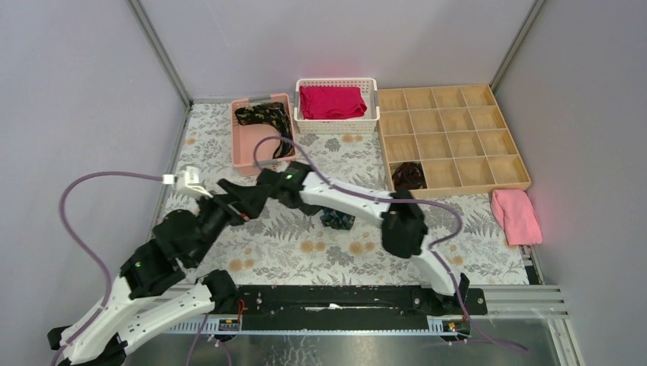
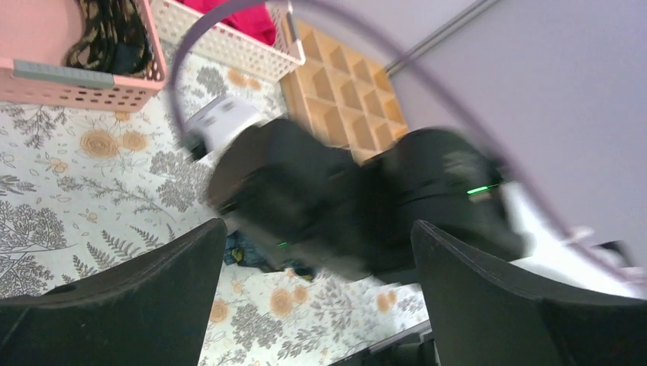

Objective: Roll the ties
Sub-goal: Roll the tie at the center of the board.

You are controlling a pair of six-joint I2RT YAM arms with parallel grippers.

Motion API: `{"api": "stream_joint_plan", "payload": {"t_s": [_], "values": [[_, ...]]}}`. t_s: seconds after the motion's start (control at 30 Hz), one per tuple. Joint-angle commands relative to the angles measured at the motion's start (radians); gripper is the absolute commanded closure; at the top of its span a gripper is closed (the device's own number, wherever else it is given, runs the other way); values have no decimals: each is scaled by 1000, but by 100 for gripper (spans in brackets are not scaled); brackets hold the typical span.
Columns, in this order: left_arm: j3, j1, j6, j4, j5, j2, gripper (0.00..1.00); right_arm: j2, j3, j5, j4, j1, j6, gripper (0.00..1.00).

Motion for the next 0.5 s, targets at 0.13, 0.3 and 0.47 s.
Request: {"api": "stream_joint_plan", "payload": {"t_s": [0.13, 0.3, 0.47], "values": [[100, -4, -5, -140, -133, -109, 1, 279, 223, 255, -156, 103, -117, 92], [92, -3, -7, -159, -152, -105, 1, 230, 97, 183, 26, 141, -168, 70], [78, -4, -7, -156, -160, -93, 1, 114, -24, 110, 188, 144, -166, 39]]}}
